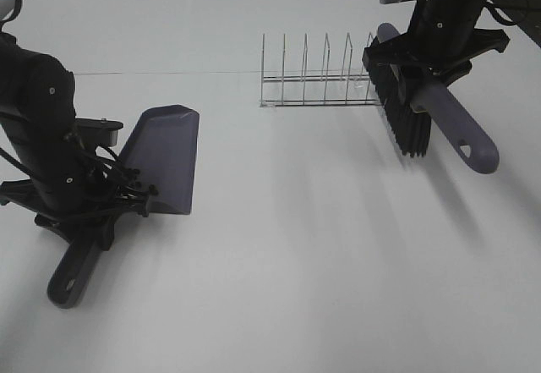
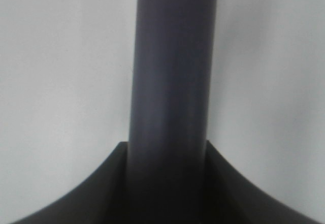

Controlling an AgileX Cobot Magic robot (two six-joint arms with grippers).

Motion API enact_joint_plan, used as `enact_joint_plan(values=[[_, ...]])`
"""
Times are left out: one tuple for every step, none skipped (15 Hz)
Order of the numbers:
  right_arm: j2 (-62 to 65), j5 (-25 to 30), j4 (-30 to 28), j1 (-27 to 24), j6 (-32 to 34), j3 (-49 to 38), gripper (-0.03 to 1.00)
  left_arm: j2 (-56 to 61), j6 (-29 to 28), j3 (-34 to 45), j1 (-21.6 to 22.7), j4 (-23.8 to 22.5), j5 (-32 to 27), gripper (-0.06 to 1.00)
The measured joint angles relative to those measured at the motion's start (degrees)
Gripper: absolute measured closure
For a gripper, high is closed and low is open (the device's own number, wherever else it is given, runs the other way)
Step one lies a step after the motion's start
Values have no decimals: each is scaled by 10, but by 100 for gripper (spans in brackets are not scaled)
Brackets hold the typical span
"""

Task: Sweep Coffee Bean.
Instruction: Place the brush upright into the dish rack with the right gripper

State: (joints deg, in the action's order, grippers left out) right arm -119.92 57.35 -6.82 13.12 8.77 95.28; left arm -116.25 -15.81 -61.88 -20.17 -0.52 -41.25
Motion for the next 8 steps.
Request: enact_joint_plan(values=[[-13,-2,-5,0,4,0,65,0,0,0,0,0,0,59],[-23,-4,-6,0,6,0,65,0,0,0,0,0,0,59],[-32,-7,-6,0,7,2,65,0,0,0,0,0,0,59],[-41,-3,-7,0,8,11,65,0,0,0,0,0,0,59],[-51,1,-7,0,9,31,65,0,0,0,0,0,0,59],[-62,12,-7,0,9,53,65,0,0,0,0,0,0,59],[-73,17,-8,0,9,81,65,0,0,0,0,0,0,59],[-87,24,-11,0,9,110,65,0,0,0,0,0,0,59]])
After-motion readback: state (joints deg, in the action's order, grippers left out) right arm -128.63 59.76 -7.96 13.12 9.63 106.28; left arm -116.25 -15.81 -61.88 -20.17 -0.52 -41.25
